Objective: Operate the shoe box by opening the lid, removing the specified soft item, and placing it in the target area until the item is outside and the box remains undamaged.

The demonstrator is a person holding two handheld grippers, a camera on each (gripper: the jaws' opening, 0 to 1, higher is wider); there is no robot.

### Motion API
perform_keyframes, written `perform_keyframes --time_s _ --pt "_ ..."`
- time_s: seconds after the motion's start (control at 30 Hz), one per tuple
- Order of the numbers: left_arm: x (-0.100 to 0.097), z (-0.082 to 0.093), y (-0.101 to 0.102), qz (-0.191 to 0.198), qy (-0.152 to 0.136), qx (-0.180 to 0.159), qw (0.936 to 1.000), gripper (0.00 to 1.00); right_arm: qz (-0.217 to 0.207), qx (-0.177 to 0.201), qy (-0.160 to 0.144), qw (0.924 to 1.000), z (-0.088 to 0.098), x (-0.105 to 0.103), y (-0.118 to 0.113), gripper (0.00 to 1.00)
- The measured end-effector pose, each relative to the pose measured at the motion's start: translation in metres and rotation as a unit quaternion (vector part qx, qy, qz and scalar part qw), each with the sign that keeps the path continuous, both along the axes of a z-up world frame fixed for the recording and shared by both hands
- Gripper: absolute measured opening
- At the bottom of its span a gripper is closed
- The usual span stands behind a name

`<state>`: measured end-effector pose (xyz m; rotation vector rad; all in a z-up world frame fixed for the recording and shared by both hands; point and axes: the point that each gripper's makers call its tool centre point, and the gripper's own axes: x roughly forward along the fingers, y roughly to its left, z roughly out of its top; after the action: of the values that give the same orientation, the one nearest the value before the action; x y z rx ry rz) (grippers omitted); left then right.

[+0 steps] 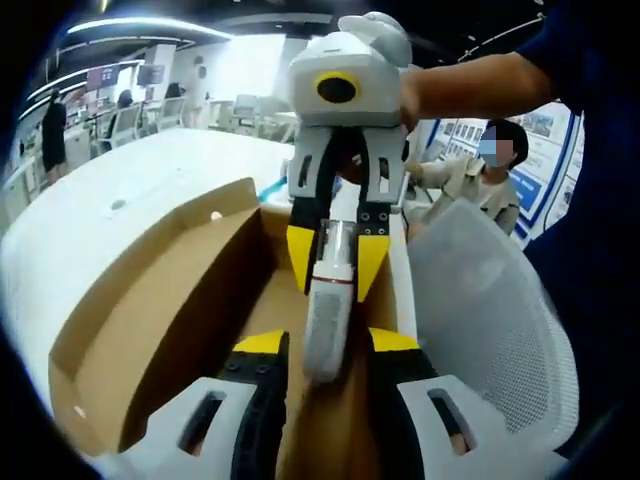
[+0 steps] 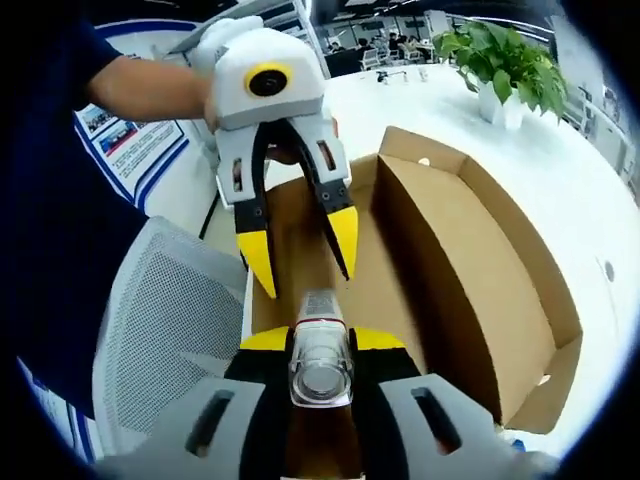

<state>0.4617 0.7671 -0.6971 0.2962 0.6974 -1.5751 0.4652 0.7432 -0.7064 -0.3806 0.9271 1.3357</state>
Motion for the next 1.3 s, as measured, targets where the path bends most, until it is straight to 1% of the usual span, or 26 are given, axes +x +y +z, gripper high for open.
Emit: perform_keyframes --time_s 0.07,0.1,0.17,0.2,0.27,0.37,0.43,0.47,0.5,0.6,0.63,0.73,0.83,1.07,1.3 --pt "0.001 0.001 0.003 0.002 -0.006 0.001 1.0 0.25 0.004 -0.01 0.004 0.9999 -0.002 -0.003 -0.002 0.18" --pt "0.001 0.002 0.004 0.004 -0.01 0.001 0.9999 0.24 0.013 -0.028 -0.007 0.9995 -0.005 -0.002 -0.006 0.18" --pt "0.002 0.006 0.008 0.012 -0.026 0.003 0.9996 0.23 0.029 -0.051 -0.014 0.9982 -0.007 -0.004 -0.011 0.18" --pt "0.002 0.008 0.009 0.014 -0.036 0.003 0.9993 0.23 0.032 -0.057 -0.016 0.9977 -0.006 -0.005 -0.012 0.18" --pt "0.002 0.01 0.012 0.021 -0.045 0.005 0.9988 0.22 0.038 -0.068 -0.019 0.9967 -0.004 -0.005 -0.016 0.18" --pt "0.0 0.009 0.018 0.035 -0.054 0.008 0.9979 0.23 0.047 -0.089 -0.026 0.9946 0.0 -0.004 -0.024 0.18" --pt "-0.004 0.007 0.021 0.038 -0.051 0.011 0.9979 0.22 0.051 -0.105 -0.027 0.9927 0.005 -0.004 -0.03 0.18" --pt "-0.008 0.006 0.024 0.039 -0.051 0.012 0.9979 0.21 0.055 -0.113 -0.035 0.9914 0.008 -0.003 -0.034 0.18" --pt "-0.01 0.005 0.026 0.04 -0.053 0.016 0.9977 0.21 0.055 -0.116 -0.034 0.9912 0.011 -0.003 -0.034 0.18" --pt "-0.017 0.005 0.03 0.045 -0.055 0.013 0.9974 0.21 0.057 -0.125 -0.038 0.9898 0.023 -0.003 -0.042 0.18" --pt "-0.019 0.007 0.032 0.052 -0.052 0.009 0.9973 0.22 0.058 -0.129 -0.039 0.9892 0.026 -0.003 -0.044 0.18" --pt "-0.022 0.013 0.033 0.063 -0.056 -0.006 0.9964 0.22 0.061 -0.144 -0.044 0.9867 0.036 -0.004 -0.055 0.18" --pt "-0.026 0.016 0.033 0.066 -0.058 -0.011 0.9961 0.22 0.065 -0.161 -0.047 0.9837 0.047 -0.006 -0.065 0.18" --pt "-0.027 0.021 0.033 0.071 -0.063 -0.016 0.9953 0.22 0.073 -0.186 -0.062 0.9778 0.072 -0.006 -0.081 0.18" --pt "-0.023 0.027 0.033 0.083 -0.067 -0.026 0.994 0.22 0.076 -0.218 -0.063 0.9709 0.086 -0.005 -0.105 0.18"
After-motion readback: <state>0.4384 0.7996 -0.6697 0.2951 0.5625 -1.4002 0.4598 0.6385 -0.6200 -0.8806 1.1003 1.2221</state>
